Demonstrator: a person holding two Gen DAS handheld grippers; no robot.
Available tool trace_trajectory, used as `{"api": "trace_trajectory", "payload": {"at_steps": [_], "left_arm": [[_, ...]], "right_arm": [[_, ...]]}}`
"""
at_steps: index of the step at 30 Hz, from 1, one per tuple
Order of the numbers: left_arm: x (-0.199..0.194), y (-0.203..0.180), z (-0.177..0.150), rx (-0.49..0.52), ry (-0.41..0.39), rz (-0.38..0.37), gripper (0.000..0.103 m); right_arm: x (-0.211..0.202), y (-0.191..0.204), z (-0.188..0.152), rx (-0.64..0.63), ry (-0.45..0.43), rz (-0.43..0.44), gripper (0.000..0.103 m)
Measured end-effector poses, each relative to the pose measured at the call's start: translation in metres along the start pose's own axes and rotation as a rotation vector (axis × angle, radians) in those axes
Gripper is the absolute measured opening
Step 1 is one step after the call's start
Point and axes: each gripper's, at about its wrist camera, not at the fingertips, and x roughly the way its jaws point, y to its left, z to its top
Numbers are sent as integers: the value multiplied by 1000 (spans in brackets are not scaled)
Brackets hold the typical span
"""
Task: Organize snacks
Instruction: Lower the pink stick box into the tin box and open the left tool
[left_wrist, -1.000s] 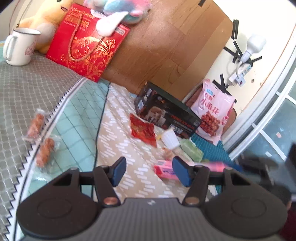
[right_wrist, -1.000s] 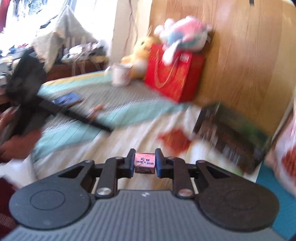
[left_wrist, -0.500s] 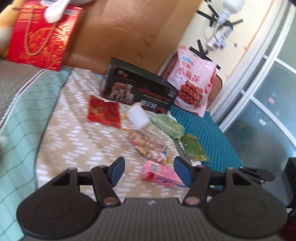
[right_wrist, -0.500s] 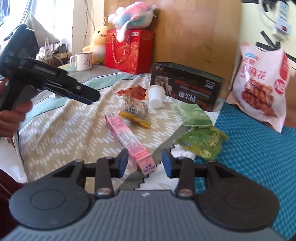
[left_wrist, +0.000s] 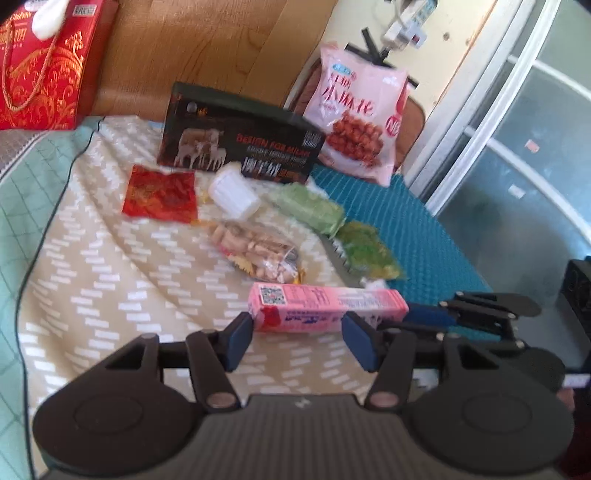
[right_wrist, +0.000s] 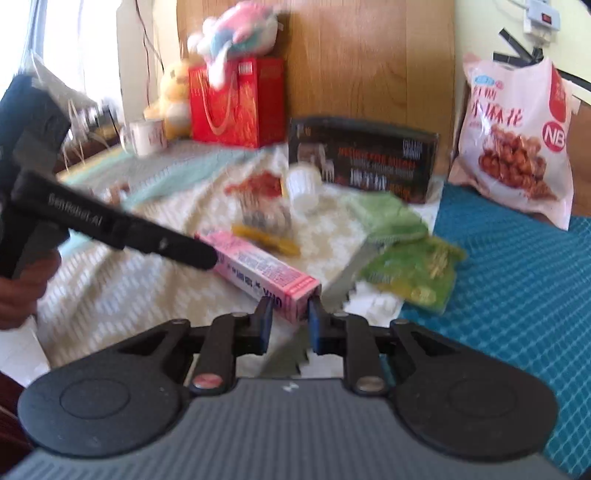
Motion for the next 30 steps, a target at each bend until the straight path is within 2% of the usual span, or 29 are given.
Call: {"api": "trace_trajectory", "payload": {"at_steps": [4, 9, 12, 17, 21, 25, 27, 30], "left_arm": [[-11, -3, 27, 13, -71, -13, 54], [2, -9, 84, 69, -162, 43, 54], [14, -4, 126, 64, -228, 75, 54], [56, 18, 179, -4, -236, 113, 54], [89, 31, 194, -26, -210, 161, 53], [113, 38, 196, -44, -170, 182, 58], [113, 34, 193, -30, -163, 176, 58], [91, 27, 183, 1, -210, 159, 60]], "right_arm": [[-7, -6, 20, 0, -63, 10, 23], [11, -21, 61, -42, -162, -50, 23], [30, -37, 91, -65, -221, -85, 23], [79, -70, 128, -42, -240, -127, 25], [113, -92, 141, 14, -214, -147, 27], [131, -103, 146, 61, -207, -187, 44], [122, -104, 143, 86, -221, -209, 44], [93, -109, 131, 121, -243, -192, 45]]}}
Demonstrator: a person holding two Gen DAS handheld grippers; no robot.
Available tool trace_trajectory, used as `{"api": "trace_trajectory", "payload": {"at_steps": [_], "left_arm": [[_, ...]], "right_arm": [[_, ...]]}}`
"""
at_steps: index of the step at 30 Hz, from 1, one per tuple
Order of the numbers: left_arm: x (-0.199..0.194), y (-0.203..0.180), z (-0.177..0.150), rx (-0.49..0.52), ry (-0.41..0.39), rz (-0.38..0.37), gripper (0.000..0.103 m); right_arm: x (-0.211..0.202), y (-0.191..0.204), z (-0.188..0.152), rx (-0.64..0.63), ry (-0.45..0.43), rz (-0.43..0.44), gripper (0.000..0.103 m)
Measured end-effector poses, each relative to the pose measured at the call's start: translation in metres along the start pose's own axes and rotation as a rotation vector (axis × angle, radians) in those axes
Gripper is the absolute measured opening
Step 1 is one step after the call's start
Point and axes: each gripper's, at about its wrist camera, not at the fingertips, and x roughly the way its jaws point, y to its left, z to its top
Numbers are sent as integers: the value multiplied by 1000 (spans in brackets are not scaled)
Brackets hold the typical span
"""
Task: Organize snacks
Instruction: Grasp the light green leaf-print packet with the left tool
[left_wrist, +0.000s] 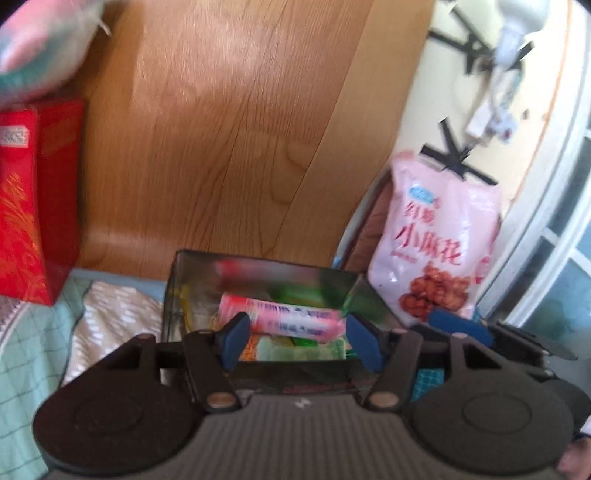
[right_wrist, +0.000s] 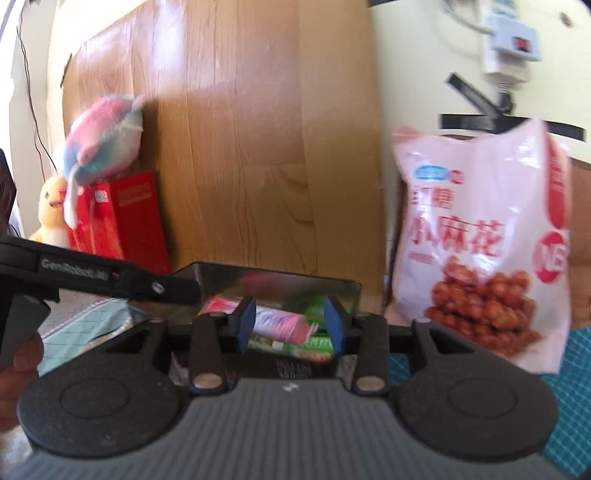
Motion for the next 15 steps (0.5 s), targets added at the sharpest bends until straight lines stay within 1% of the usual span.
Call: {"api": "trace_trajectory", "payload": {"at_steps": [1, 2, 3, 4, 5, 6, 9, 10, 11, 12, 13, 15], "left_arm": [[-12, 1, -3, -7, -15, -19, 61], [-23, 3, -5, -19, -27, -38, 61], [-35, 7, -9, -33, -38, -52, 63], [-46, 9, -14, -43, -46, -62, 64], [-57, 12, -20, -52, -49, -68, 65], [-66, 14, -27, -60, -47, -70, 65], [-89, 19, -51, -91, -13, -97, 65], [-96, 20, -60, -98, 3, -105, 65], [-102, 19, -68, -101, 16, -111, 65], [-108, 20, -77, -102, 28, -112, 65], [-113, 19, -86, -100, 40, -110, 65], [-122, 17, -100, -97, 59, -104, 65]], "right_arm": [[-10, -2, -4, 5, 5, 13, 51], [-17, -4, -9, 6, 22, 30, 61], [-25, -5, -17, 5, 52, 57, 67], [-30, -6, -25, 1, 82, 81, 78], [-33, -4, -34, -7, 120, 98, 82], [-34, -2, -42, -23, 152, 98, 84], [-26, 14, -64, -129, 247, 75, 84], [-22, 19, -68, -158, 270, 66, 83], [-16, 23, -72, -186, 295, 64, 72], [-12, 25, -75, -209, 313, 64, 68], [-12, 27, -77, -218, 298, 67, 53], [-16, 29, -72, -227, 295, 63, 53]]}}
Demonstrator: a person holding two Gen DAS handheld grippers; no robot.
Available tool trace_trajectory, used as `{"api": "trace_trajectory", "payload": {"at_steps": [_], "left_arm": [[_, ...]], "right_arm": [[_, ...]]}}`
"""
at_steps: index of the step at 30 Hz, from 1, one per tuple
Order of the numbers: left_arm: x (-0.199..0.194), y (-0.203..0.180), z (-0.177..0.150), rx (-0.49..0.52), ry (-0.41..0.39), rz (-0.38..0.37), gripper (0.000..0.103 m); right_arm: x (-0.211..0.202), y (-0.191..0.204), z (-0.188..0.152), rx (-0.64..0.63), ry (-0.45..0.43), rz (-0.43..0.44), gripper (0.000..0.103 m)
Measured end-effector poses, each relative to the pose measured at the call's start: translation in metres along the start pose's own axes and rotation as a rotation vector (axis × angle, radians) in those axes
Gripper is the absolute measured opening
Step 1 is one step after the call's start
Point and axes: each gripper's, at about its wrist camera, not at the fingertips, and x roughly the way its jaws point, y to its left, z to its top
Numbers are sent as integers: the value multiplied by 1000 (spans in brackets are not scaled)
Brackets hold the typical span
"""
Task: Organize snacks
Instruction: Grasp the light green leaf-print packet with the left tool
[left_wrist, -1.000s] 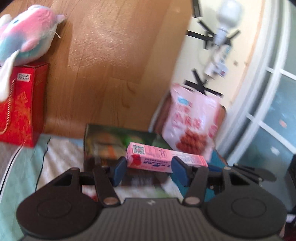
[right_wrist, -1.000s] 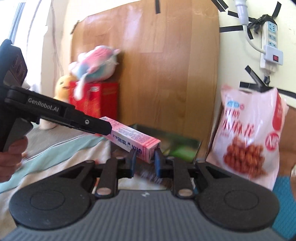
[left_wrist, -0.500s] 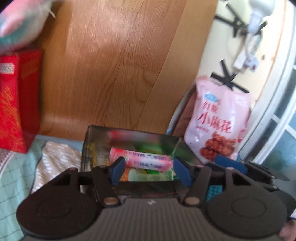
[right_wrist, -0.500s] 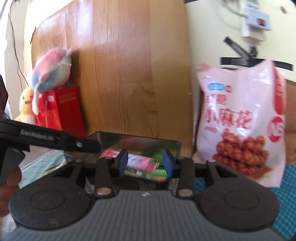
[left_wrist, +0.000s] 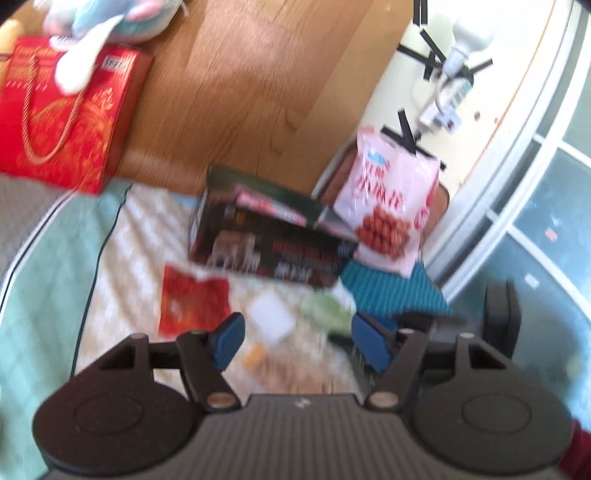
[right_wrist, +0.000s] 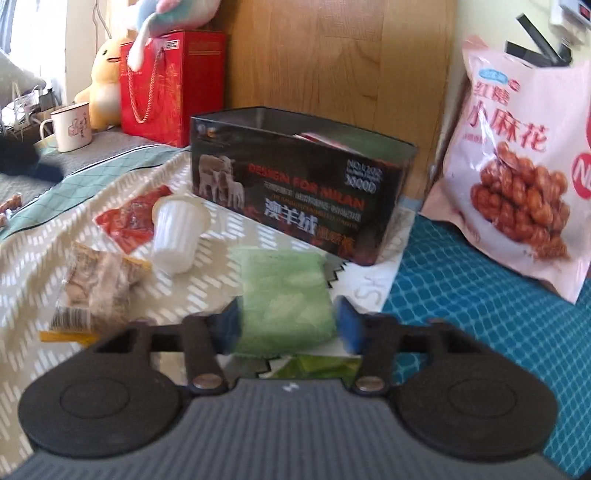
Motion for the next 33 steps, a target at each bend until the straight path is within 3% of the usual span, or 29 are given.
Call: {"api": "trace_trajectory", "payload": {"at_steps": [5, 9, 13, 16, 20, 23, 33], "left_arm": [[-22, 8, -30, -25, 14, -4, 65], [-38, 26, -40, -86, 5, -11, 65], [-43, 37, -46, -126, 13, -7, 65], [-47, 35, -52, -126, 16, -9, 65], [-51, 29, -57, -102, 21, -6, 65], [-54, 29, -60, -100, 23, -3, 65], [-41, 28, -62, -94, 62, -39, 65]], "right_arm": [[-51, 16, 2, -18, -130, 26, 53], [-104, 45, -5, -87, -204, 167, 53], [-117, 86, -20, -219, -162, 310, 54], [-101, 116, -33, -339, -96, 347, 54], [-79, 132, -41, -432, -55, 335, 56], [-76, 134, -45, -479, -77, 233, 64], [-104, 104, -59, -228, -76, 196, 62]]}}
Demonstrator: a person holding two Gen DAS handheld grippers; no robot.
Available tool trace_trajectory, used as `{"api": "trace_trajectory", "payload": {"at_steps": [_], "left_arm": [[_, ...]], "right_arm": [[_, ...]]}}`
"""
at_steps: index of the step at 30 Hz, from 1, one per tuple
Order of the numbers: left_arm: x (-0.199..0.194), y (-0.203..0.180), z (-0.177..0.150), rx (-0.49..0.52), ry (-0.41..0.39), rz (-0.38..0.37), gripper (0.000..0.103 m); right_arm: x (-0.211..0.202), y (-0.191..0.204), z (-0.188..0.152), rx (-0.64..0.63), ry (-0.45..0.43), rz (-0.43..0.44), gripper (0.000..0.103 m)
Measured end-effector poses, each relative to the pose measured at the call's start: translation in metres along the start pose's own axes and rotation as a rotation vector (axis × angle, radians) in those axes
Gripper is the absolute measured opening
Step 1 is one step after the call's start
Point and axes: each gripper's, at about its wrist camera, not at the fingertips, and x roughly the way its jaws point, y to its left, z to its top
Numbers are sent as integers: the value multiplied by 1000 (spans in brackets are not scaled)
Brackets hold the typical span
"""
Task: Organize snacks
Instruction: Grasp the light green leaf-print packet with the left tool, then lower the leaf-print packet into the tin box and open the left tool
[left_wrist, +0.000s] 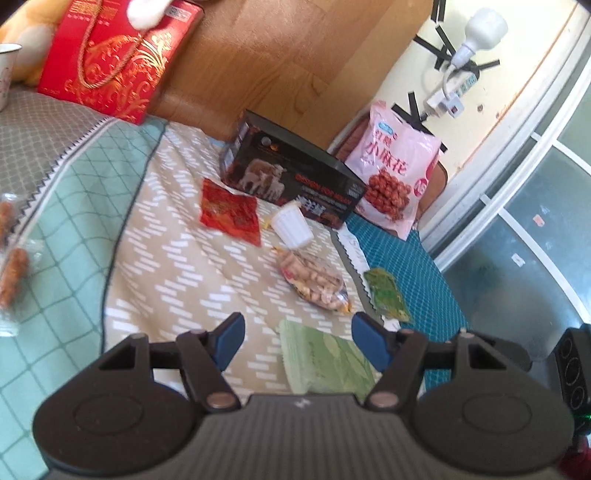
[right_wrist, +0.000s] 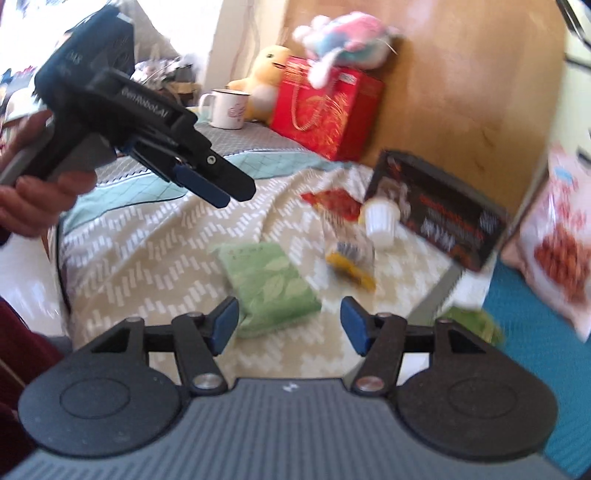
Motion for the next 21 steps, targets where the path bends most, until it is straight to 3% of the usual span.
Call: {"api": "trace_trajectory", "payload": {"at_steps": [5, 8, 10, 13, 21], "left_arm": [[12, -9, -5, 34, 52, -23, 64], [21, -14, -10, 63, 95, -17, 61], [29, -15, -15, 62, 136, -29, 49], [35, -20, -18, 64, 166, -55, 42], [25, -54, 24, 163, 91, -100, 42]], "right_arm": [[7, -6, -9, 173, 14, 42, 57], [15, -6, -10, 211, 23, 57, 45], [20, -3, -10, 222, 26, 72, 38], [25, -1, -7, 229, 13, 99, 28], [-3, -23, 14, 262, -111, 51, 28]]}}
